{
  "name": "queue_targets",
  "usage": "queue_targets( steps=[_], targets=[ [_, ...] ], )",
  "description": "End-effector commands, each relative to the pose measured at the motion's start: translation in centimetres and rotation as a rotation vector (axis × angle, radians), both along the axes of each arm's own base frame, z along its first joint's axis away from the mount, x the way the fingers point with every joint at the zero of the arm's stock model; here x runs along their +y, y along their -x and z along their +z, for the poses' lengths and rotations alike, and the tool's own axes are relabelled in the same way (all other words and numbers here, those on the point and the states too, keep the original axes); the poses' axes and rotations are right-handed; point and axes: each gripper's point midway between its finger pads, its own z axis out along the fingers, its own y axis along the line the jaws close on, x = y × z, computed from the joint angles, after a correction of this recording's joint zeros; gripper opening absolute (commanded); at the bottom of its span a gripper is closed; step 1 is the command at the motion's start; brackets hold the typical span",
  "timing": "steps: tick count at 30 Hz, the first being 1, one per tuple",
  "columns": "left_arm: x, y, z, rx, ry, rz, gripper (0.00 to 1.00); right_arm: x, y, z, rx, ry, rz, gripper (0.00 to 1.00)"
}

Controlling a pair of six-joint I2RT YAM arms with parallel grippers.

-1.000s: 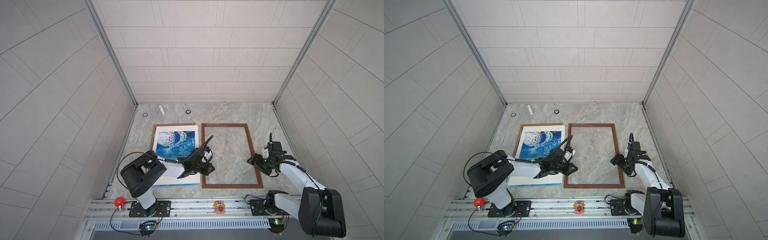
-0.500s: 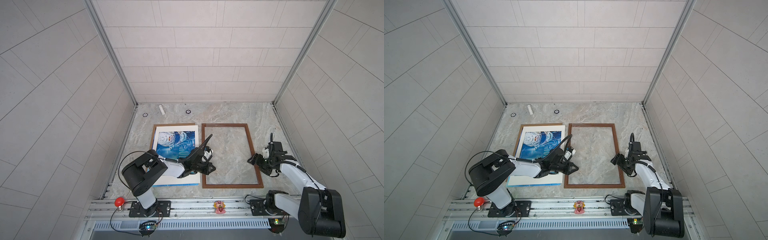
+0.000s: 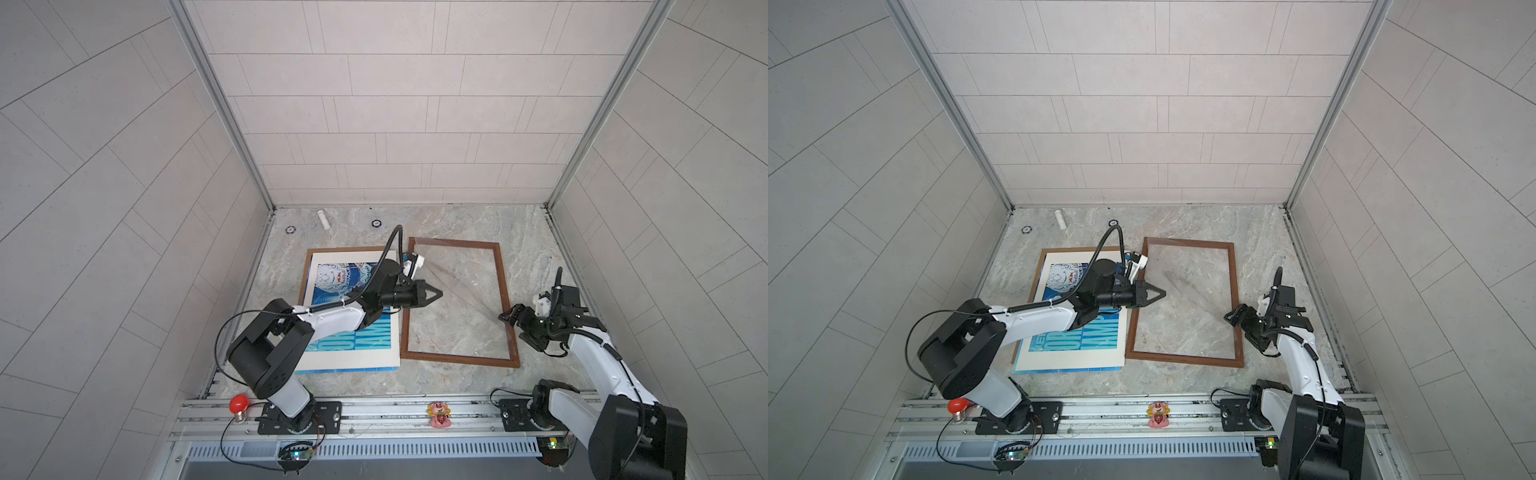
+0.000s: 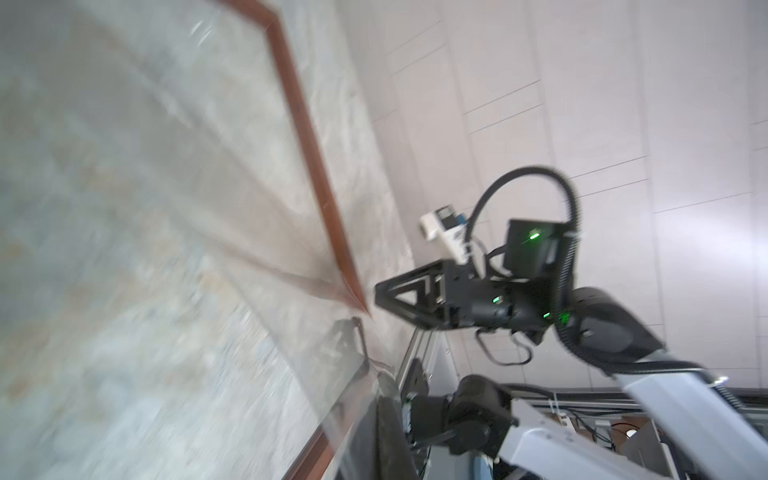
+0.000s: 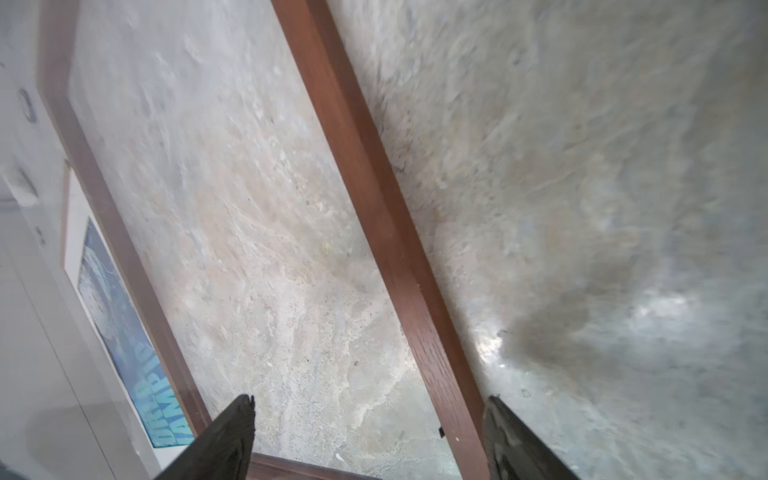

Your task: Put the photo into the frame

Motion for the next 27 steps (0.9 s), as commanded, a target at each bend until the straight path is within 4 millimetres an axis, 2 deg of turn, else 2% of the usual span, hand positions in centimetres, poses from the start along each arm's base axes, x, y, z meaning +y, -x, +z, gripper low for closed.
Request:
queue_targets(
  steps=[1,4,10,12,13,15,17,18,20,23,26,27],
  targets=[
    [-0.9,-1.5,10.0,-0.185,0.091,-0.018,0.00,-1.0,-0.5,1.7,-0.057,-0.034,-0.055,0.82],
    [-2.3,-2.8,14.9,-0.258,0.138,-0.033,0.00,-1.9,-0.5,1.8,-0.073,-0.041,-0.108,0.82],
    [-5.2,-4.9,23.8,-0.395,0.287,-0.092,0.00,-3.0,-0.4,0.6,-0.093,-0.072,-0.199,0.81],
    [-5.3,-4.7,25.8,-0.437,0.338,-0.109,0.00,-3.6,-0.1,0.4,-0.104,-0.077,-0.235,0.80],
    [-5.2,-4.5,26.1,-0.456,0.340,-0.111,0.00,-4.0,0.0,0.5,-0.114,-0.084,-0.252,0.80],
    [-4.8,-4.6,24.4,-0.455,0.292,-0.094,0.00,-4.5,0.2,0.5,-0.127,-0.092,-0.280,0.80],
    [-4.5,-5.1,20.6,-0.407,0.230,-0.071,0.00,-4.8,0.4,0.3,-0.124,-0.093,-0.296,0.80],
    [-4.2,-5.4,18.2,-0.368,0.199,-0.054,0.00,-4.8,0.5,0.1,-0.121,-0.097,-0.304,0.80],
    [-3.3,-6.7,12.1,-0.256,0.121,0.002,0.00,-4.9,0.7,-0.3,-0.115,-0.105,-0.321,0.80],
    [-2.7,-6.9,3.9,-0.121,0.021,0.035,0.00,-5.2,1.1,-1.0,-0.092,-0.122,-0.353,0.80],
    [-1.8,-6.3,-2.4,-0.030,-0.051,0.062,0.00,-5.1,1.6,-1.7,-0.072,-0.135,-0.371,0.80],
    [-1.6,-6.2,-3.8,-0.009,-0.064,0.069,0.00,-5.1,1.8,-1.9,-0.066,-0.136,-0.372,0.80]
  ],
)
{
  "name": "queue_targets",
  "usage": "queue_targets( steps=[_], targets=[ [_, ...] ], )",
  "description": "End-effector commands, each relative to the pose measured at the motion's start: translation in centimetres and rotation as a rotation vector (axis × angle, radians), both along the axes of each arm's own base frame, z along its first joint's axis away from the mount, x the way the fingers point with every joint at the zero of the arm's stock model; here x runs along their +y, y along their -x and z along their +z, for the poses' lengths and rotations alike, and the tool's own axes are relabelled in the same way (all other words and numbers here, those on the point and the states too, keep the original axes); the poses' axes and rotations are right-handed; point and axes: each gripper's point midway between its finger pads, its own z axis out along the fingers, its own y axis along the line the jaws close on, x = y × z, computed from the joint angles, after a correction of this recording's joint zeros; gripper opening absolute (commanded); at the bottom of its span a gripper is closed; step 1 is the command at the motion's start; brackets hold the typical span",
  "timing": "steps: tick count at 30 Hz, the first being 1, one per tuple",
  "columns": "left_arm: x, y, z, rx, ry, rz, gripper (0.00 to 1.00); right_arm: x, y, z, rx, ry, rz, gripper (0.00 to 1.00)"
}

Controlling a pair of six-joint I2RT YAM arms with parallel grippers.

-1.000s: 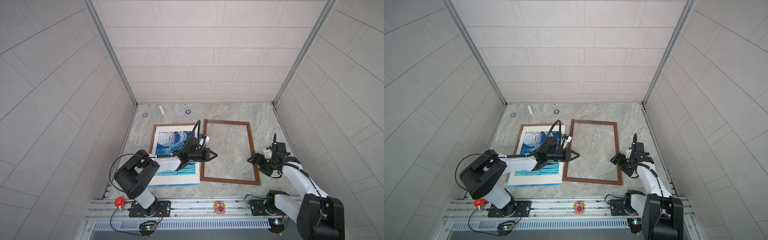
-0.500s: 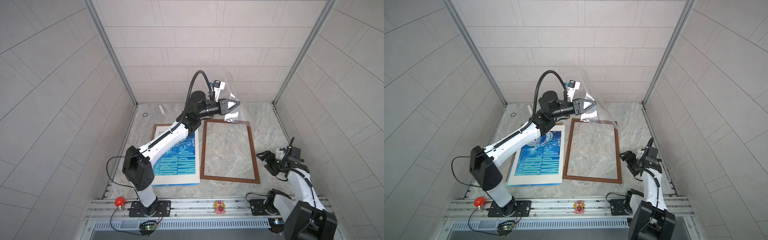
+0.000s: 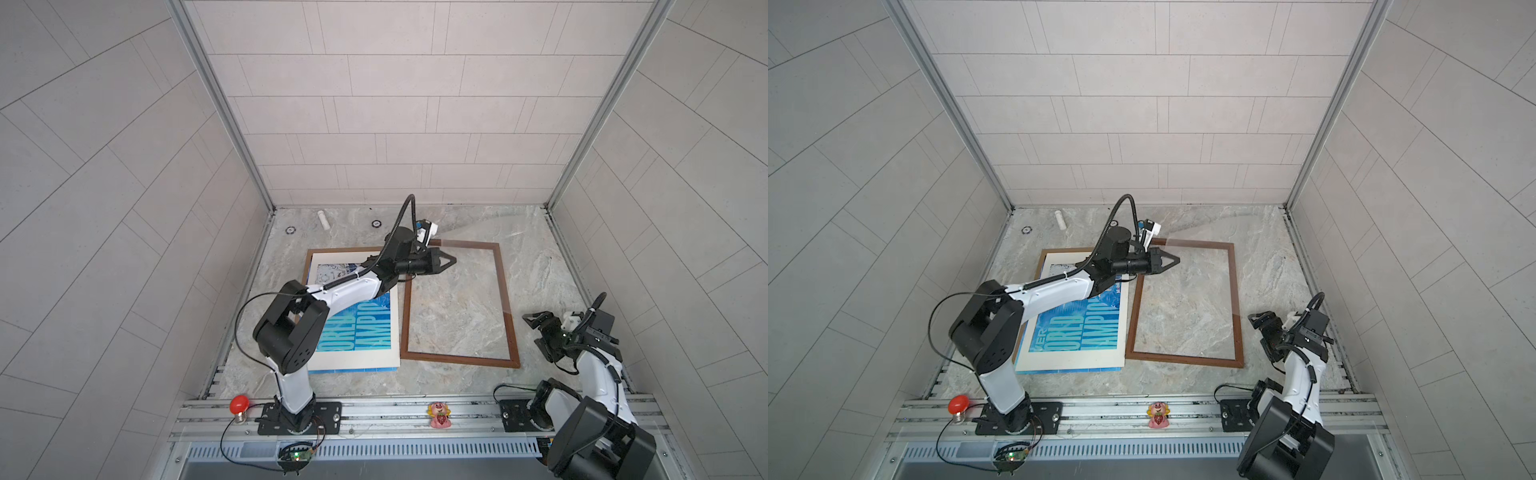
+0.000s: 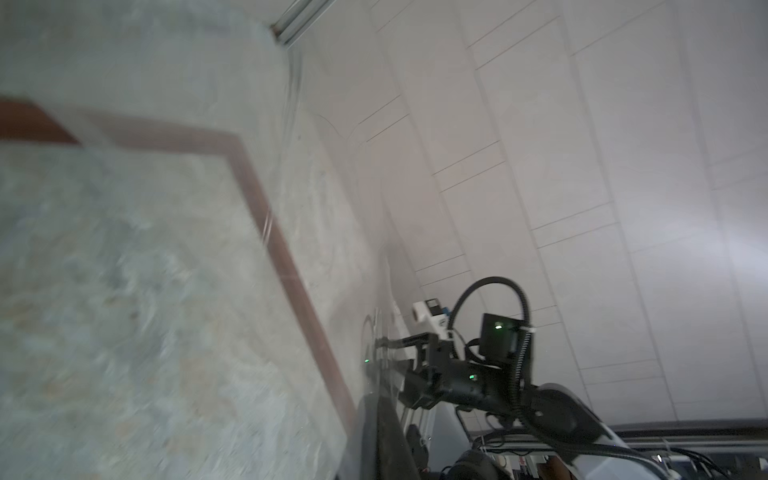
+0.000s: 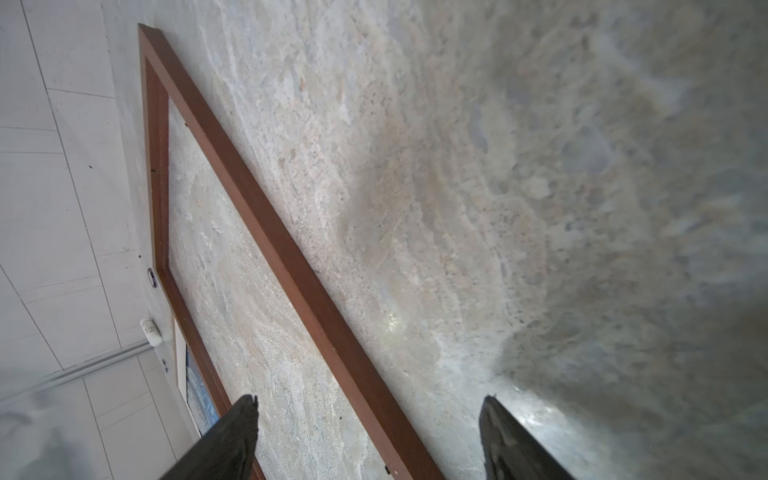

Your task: Put the photo into the frame

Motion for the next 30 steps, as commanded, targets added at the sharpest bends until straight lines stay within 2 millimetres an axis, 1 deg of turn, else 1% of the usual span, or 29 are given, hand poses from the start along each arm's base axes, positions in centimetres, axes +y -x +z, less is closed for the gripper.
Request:
queue_targets(
  steps=[1,4,6,8,10,13,14,16,18,21,23,25,28,30],
  targets=[
    [0.8,-0.2,-2.6,-0.003,-0.004,0.040,0.00,0.2,0.4,-0.6,0.014,-0.018,-0.010,0.80],
    [1.2,1.3,-4.5,0.054,-0.007,0.009,0.00,0.5,0.7,-1.0,0.019,-0.027,-0.001,0.80],
    [1.5,2.6,-4.9,0.065,-0.011,-0.019,0.00,0.7,0.8,-1.2,0.018,-0.030,0.005,0.80],
    [2.0,3.4,-5.8,0.073,-0.064,-0.028,0.00,0.7,0.7,-1.1,0.013,-0.030,0.007,0.80],
    [2.3,3.6,-6.5,0.080,-0.106,-0.026,0.00,0.6,0.6,-1.1,0.007,-0.028,0.010,0.81],
    [2.5,3.1,-7.9,0.145,-0.127,0.020,0.00,0.9,0.5,-1.2,0.003,-0.049,0.023,0.81],
    [2.2,3.1,-8.5,0.195,-0.115,0.024,0.00,1.2,0.4,-1.1,-0.004,-0.061,0.034,0.81],
    [1.0,3.4,-8.8,0.284,-0.041,0.017,0.00,1.7,0.3,-1.2,-0.008,-0.094,0.050,0.80],
    [0.5,3.4,-9.1,0.351,0.043,0.055,0.00,2.1,0.2,-1.2,-0.014,-0.121,0.061,0.80],
    [1.0,3.7,-10.1,0.403,0.076,0.104,0.00,2.5,0.2,-1.2,-0.017,-0.150,0.074,0.79],
    [1.6,4.2,-11.4,0.414,0.027,0.115,0.00,2.6,0.1,-1.2,-0.023,-0.157,0.083,0.78],
    [2.0,4.9,-12.0,0.423,-0.018,0.100,0.00,2.7,-0.1,-1.1,-0.029,-0.165,0.090,0.76],
    [2.4,5.8,-12.0,0.433,-0.049,0.080,0.00,2.8,-0.2,-1.0,-0.028,-0.173,0.103,0.73],
    [2.5,6.2,-11.5,0.444,-0.045,0.072,0.00,2.8,-0.1,-1.2,-0.012,-0.171,0.112,0.73]
  ],
)
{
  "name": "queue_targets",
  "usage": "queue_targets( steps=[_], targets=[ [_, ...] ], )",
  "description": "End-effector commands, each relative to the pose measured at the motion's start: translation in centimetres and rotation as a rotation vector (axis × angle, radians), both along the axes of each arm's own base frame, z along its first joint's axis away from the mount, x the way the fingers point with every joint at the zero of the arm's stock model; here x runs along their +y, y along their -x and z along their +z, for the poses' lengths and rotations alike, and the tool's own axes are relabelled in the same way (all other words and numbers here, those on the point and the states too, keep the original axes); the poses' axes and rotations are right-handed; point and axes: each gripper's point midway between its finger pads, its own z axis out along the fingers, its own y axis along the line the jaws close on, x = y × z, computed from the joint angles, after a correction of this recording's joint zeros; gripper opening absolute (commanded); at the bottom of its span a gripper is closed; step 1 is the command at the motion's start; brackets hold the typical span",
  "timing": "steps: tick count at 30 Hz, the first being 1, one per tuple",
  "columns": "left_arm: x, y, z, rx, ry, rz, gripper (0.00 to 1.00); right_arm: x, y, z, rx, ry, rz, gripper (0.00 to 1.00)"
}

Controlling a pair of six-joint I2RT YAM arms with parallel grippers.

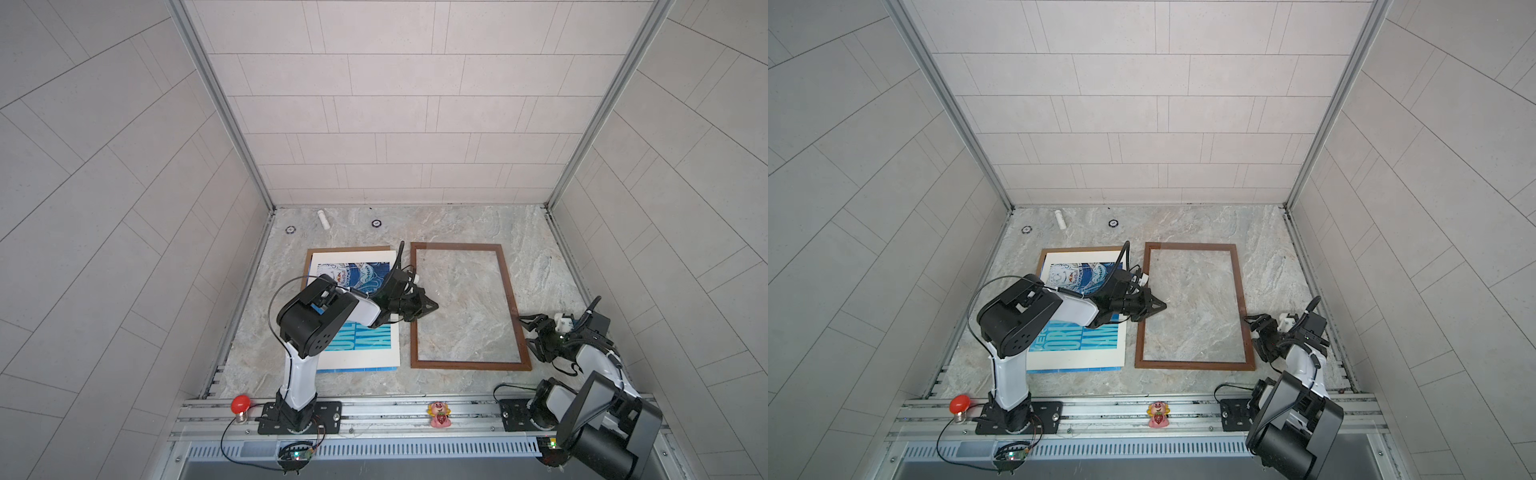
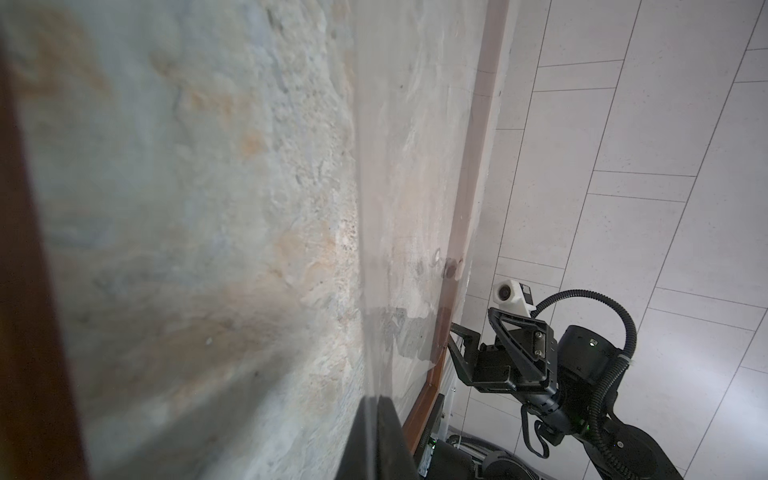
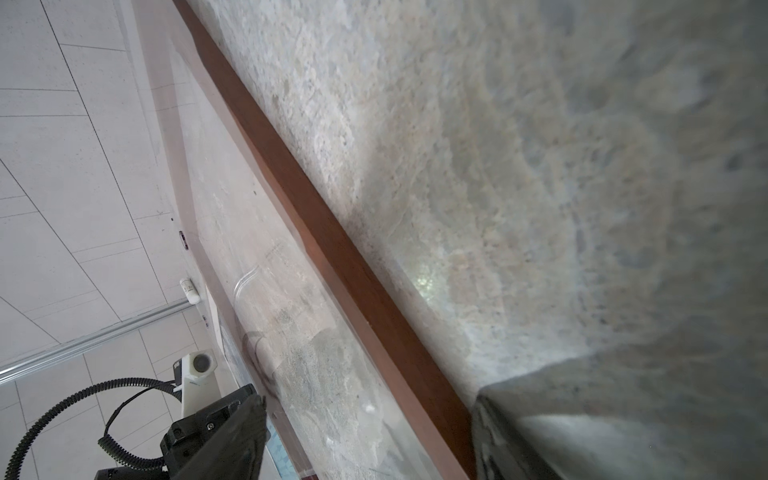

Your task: Put the photo into the frame

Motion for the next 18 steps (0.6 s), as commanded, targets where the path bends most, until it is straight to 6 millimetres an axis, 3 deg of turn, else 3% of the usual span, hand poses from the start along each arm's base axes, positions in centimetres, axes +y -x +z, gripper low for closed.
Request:
queue_targets(
  steps=[1,8,13,18],
  targets=[
    [-0.2,1.0,2.2,-0.003,0.039,-0.031,0.00,0.7,0.5,-0.4,0.028,-0.012,0.035,0.73],
    [-0.2,1.0,3.2,0.042,0.055,-0.017,0.00,2.1,-0.1,-1.1,0.055,0.042,0.142,0.79],
    [0.7,1.1,3.2,0.069,0.071,0.008,0.00,3.2,-0.4,-1.3,0.076,0.017,0.196,0.78],
    [1.6,0.0,5.6,0.071,0.146,0.052,0.00,3.5,-0.1,-1.1,0.098,0.018,0.255,0.77]
  ],
)
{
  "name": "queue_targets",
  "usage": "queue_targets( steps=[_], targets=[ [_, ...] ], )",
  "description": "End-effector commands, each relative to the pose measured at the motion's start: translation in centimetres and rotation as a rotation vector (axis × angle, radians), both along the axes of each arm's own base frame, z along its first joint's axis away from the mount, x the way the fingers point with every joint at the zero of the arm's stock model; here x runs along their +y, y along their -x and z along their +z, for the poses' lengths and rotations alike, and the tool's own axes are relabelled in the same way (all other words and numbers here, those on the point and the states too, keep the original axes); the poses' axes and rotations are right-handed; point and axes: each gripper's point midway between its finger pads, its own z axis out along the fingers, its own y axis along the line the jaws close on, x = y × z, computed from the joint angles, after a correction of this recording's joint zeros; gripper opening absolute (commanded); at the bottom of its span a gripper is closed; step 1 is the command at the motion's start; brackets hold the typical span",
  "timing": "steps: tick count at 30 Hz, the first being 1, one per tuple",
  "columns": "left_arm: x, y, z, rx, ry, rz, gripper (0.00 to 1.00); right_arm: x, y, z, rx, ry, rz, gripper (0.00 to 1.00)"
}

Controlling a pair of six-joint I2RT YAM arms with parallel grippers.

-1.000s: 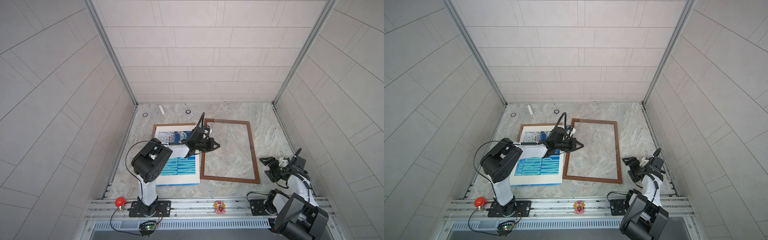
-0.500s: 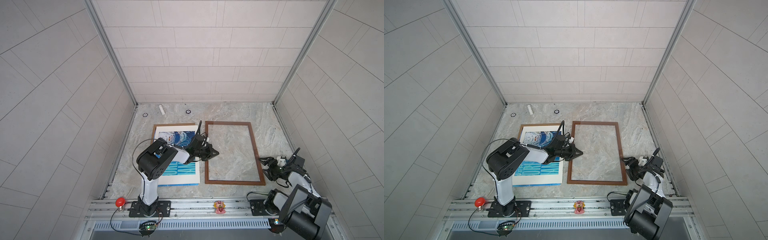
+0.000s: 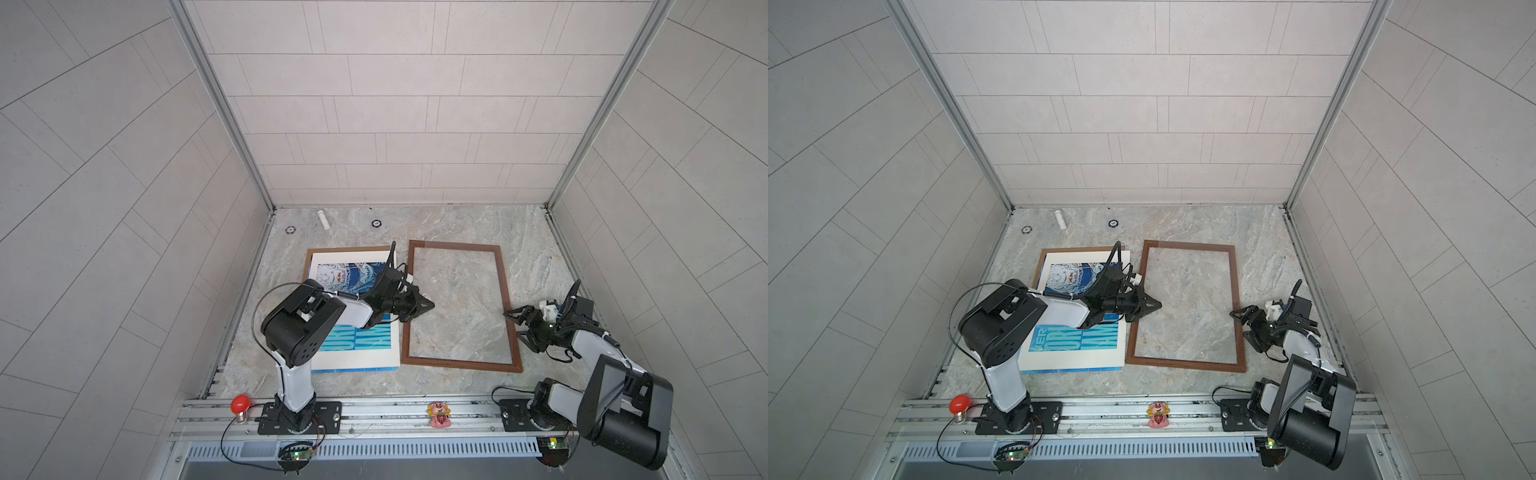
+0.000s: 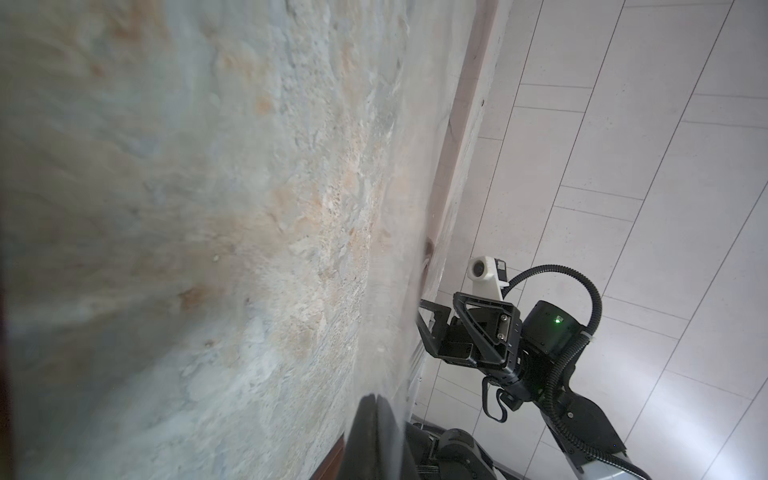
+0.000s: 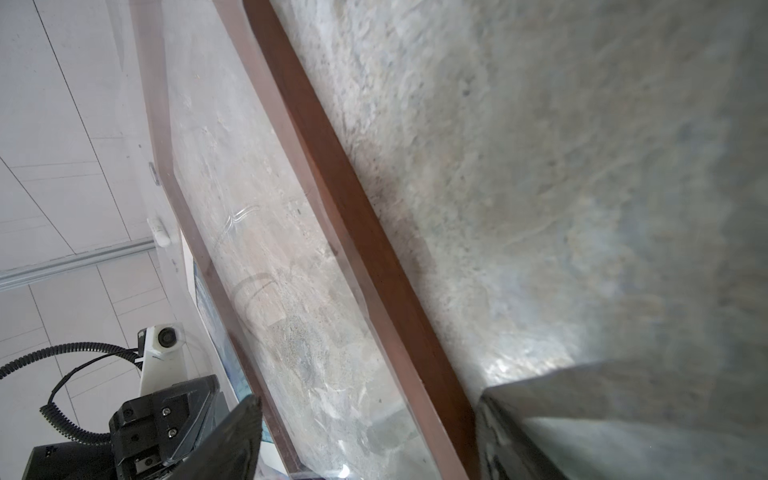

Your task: Put the photo into the frame

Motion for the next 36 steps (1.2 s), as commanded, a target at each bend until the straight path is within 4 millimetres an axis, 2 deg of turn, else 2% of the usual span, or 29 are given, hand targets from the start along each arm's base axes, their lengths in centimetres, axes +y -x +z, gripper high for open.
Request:
queue_targets(
  steps=[1,7,11,15,17,24,28,33,36],
  targets=[
    [-0.1,-0.8,3.9,-0.043,0.094,0.014,0.00,0.9,1.9,-1.0,0.093,-0.004,0.055,0.77],
    [-0.6,-2.6,7.0,-0.059,0.173,0.056,0.00,1.6,2.0,0.1,0.058,-0.044,0.057,0.81],
    [-0.7,-3.8,6.5,-0.041,0.190,0.108,0.00,1.9,1.7,1.2,0.035,-0.068,0.059,0.81],
    [-1.8,-4.8,7.0,-0.012,0.308,0.132,0.00,2.0,1.4,2.2,0.013,-0.092,0.047,0.80],
    [-1.8,-4.3,6.3,-0.016,0.259,0.117,0.00,2.0,1.0,2.5,-0.007,-0.109,0.034,0.80],
    [-1.1,-1.8,4.8,-0.042,0.139,0.015,0.00,1.9,0.1,3.0,-0.039,-0.140,0.006,0.70],
    [-0.9,-0.9,4.7,-0.035,0.159,-0.010,0.00,1.9,0.2,2.8,-0.036,-0.133,0.001,0.65],
    [-0.7,0.5,3.7,-0.012,0.152,-0.042,0.00,1.7,-0.4,3.2,-0.062,-0.137,-0.012,0.56],
    [-0.3,1.1,3.0,-0.014,0.126,-0.057,0.00,1.6,-0.3,3.6,-0.065,-0.129,-0.012,0.44]
  ],
)
